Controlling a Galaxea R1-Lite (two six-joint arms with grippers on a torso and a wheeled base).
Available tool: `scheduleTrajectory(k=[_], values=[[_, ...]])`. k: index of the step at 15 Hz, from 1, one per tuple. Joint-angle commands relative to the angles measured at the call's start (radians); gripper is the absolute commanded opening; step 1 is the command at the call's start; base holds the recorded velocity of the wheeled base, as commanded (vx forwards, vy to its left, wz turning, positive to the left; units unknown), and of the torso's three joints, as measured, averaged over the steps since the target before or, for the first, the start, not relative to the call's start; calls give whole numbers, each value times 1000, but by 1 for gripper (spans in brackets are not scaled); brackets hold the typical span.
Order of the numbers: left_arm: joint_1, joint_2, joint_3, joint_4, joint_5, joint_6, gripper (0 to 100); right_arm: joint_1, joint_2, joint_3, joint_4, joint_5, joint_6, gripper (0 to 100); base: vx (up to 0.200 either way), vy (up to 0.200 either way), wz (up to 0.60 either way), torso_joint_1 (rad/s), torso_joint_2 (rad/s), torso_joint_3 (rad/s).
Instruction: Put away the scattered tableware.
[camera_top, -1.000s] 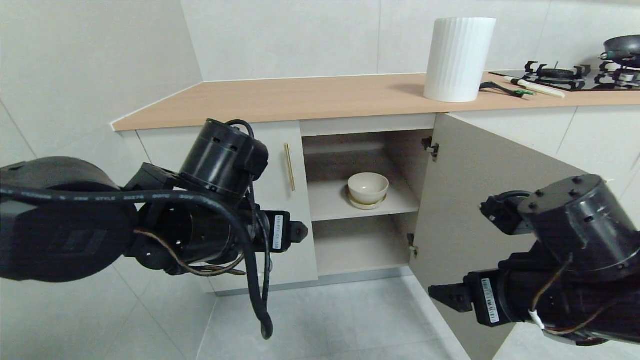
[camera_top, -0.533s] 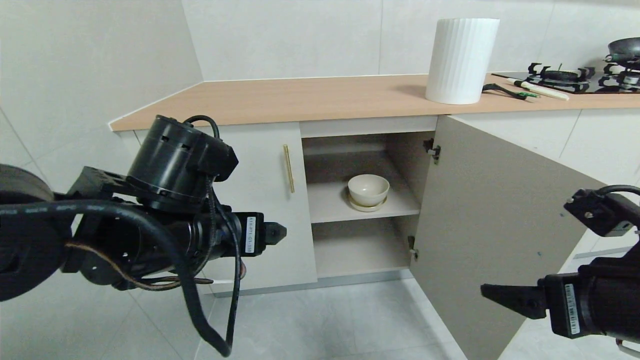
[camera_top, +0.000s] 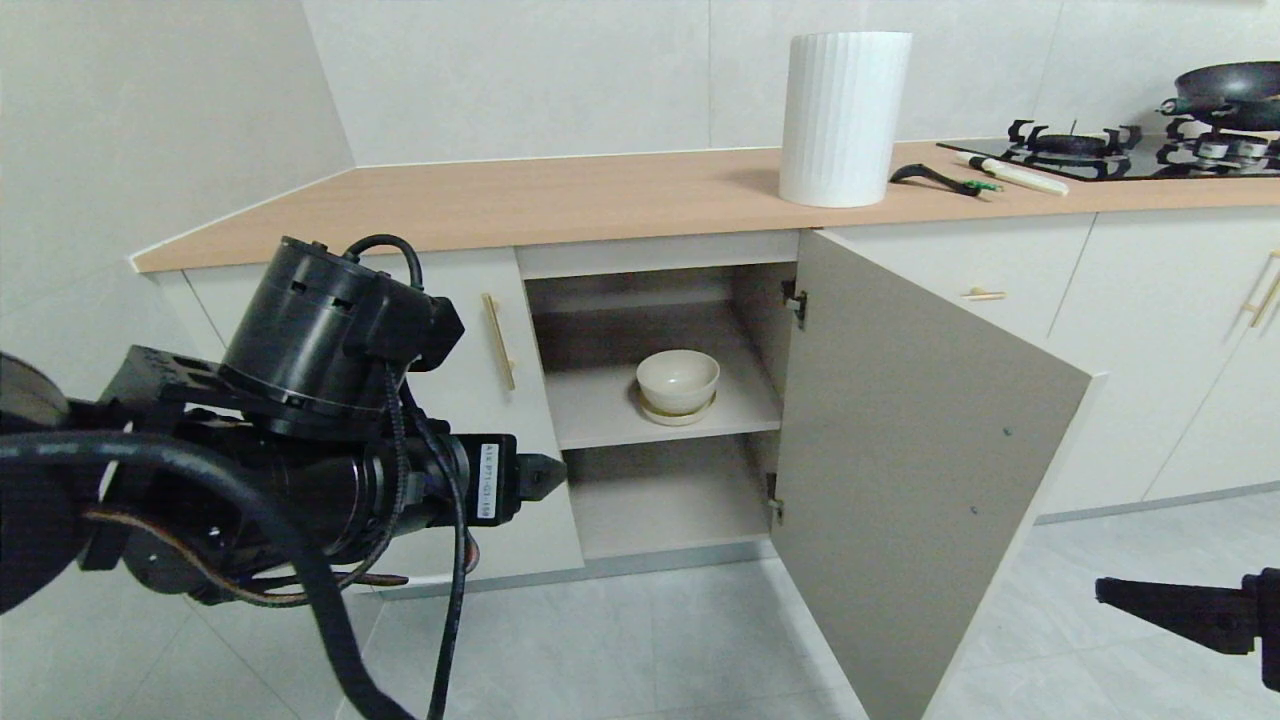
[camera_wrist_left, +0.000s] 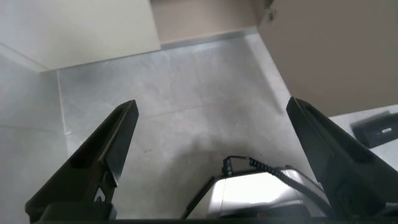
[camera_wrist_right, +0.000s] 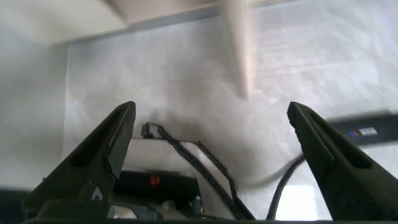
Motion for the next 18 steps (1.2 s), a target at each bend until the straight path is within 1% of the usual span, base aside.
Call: scheduleTrajectory(k=[1, 3, 4, 6, 7, 8, 10, 13, 15, 16, 18], values=[[2, -5, 0, 0, 1, -1, 100, -117, -36, -5, -1, 18, -1, 100, 0, 0, 0, 0, 0, 0], [16, -19, 3, 0, -1, -1, 100, -272, 11, -20, -22, 80, -1, 100, 0, 0, 0, 0, 0, 0], [25, -26, 6, 0, -4, -1, 100, -337, 45, -23, -47, 93, -1, 100, 0, 0, 0, 0, 0, 0], [34, -40, 8, 0, -5, -1, 100, -462, 145, -23, -156, 96, -3, 100, 0, 0, 0, 0, 0, 0], [37, -45, 8, 0, -5, -1, 100, -511, 192, -23, -205, 99, -7, 100, 0, 0, 0, 0, 0, 0], [39, -49, 8, -1, -7, -1, 100, -541, 237, -29, -239, 101, -7, 100, 0, 0, 0, 0, 0, 0], [47, -51, 8, -1, -7, -1, 100, -567, 343, -60, -300, 110, -7, 100, 0, 0, 0, 0, 0, 0], [53, -59, 8, -3, -7, -1, 100, -570, 493, -122, -375, 115, -4, 100, 0, 0, 0, 0, 0, 0], [60, -63, 6, -12, -7, -1, 100, -564, 554, -155, -378, 118, 2, 100, 0, 0, 0, 0, 0, 0], [77, -63, 6, -27, -7, -1, 100, -557, 584, -164, -378, 138, 4, 100, 0, 0, 0, 0, 0, 0], [97, -79, 6, -29, -9, 2, 100, -518, 600, -166, -378, 187, 4, 100, 0, 0, 0, 0, 0, 0]])
